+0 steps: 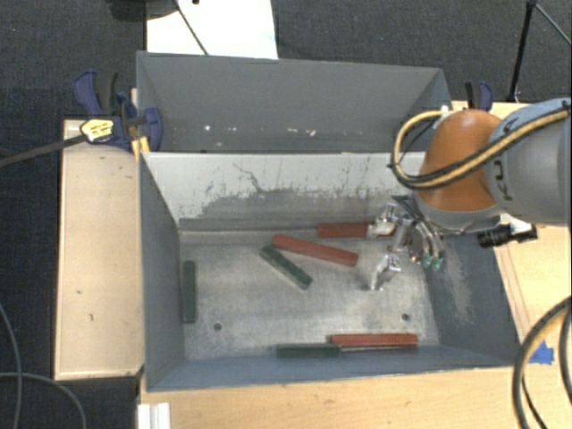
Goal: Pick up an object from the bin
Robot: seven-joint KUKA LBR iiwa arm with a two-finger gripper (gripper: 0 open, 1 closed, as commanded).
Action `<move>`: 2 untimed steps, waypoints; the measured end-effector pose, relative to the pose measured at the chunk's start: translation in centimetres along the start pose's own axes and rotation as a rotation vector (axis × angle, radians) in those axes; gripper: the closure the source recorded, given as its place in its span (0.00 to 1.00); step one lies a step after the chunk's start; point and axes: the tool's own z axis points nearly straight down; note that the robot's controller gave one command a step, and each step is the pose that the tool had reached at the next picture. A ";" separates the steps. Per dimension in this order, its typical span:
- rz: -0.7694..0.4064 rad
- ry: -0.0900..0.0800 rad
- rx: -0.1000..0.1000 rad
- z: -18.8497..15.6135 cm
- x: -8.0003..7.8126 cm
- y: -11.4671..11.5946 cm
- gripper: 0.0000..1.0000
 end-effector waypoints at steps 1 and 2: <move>-0.001 0.000 0.000 0.0 0.0 0.0 0.00; 0.026 -0.019 -0.002 0.4 1.1 6.1 1.00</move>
Offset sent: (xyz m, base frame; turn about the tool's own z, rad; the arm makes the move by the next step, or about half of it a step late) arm -0.0042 0.0631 -0.0100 0.0262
